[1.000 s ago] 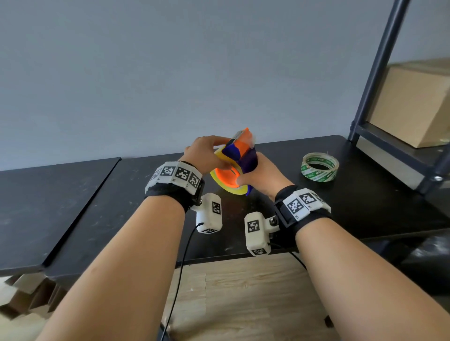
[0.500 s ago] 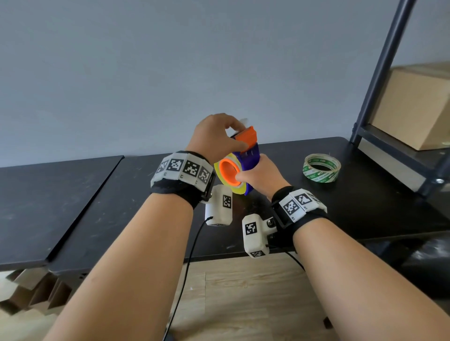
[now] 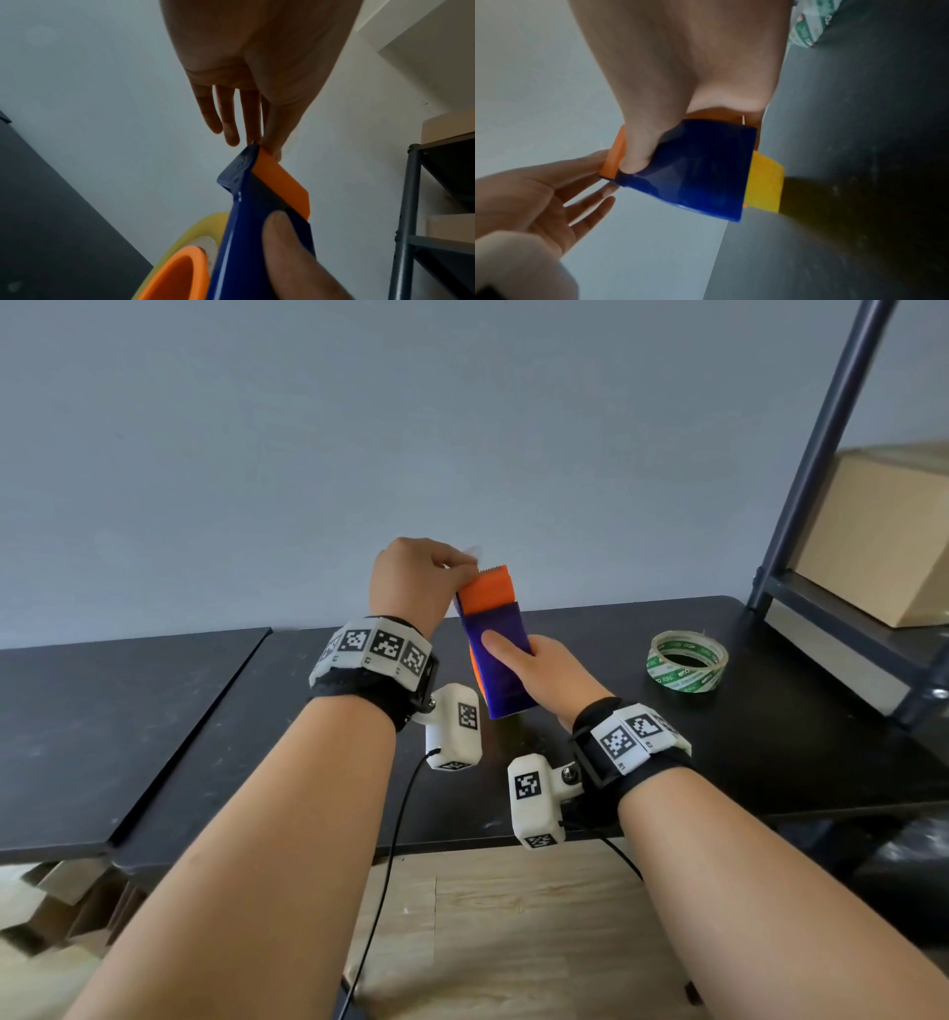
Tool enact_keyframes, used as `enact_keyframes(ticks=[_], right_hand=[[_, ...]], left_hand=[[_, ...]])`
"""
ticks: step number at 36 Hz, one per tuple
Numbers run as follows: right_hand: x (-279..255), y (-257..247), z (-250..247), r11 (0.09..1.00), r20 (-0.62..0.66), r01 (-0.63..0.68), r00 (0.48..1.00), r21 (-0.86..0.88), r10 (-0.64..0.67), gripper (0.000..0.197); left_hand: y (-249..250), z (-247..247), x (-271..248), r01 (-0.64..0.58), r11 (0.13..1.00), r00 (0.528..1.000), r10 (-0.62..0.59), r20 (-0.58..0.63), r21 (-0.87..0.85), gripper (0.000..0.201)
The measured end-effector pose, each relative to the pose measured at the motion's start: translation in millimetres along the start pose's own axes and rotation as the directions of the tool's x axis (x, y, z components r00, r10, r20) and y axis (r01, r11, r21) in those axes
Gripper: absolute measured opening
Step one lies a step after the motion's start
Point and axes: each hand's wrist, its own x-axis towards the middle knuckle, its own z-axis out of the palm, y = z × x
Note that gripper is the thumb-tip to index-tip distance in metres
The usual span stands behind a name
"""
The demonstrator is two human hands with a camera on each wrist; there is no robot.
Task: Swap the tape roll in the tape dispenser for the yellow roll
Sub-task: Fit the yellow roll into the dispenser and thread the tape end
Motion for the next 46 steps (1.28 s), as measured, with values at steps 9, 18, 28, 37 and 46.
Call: enact_keyframes(ticks=[9,18,28,37,46], right_hand=[[-6.7,2.1,3.4,1.0,-0.057,0.027,0.998,0.006,-0.026,0.058],[-10.6,1.2,3.1,0.998,-0.074,0.045,0.996,-0.04,-0.048,0.048],[-15.4,-1.0,-1.1,0.997,-0.096,-0.022,0.995,0.07,0.029,0.042],[-11.2,-5.0,-4.2,0.991,-0.141,-0.055,0.987,0.121,0.072,0.059],[-7.8,-5.1,-2.7,0.979,-0.196,-0.063,0.975,0.196,0.102,0.064]], left_hand=[[0.4,-1.9,2.5,0.055,0.99,0.998,-0.056,-0.003,-0.133,0.025],[6.4,-2.5,4.1,0.035,0.993,0.997,-0.042,-0.058,-0.116,0.02],[3.2,3.8,2.9,0.039,0.988,0.99,-0.058,-0.129,-0.146,0.022],[4.9,6.6,1.3,-0.008,0.995,0.998,0.002,-0.062,-0.097,0.025],[0.7,9.8,-0.8,-0.079,0.994,0.996,0.081,0.025,-0.077,0.025]])
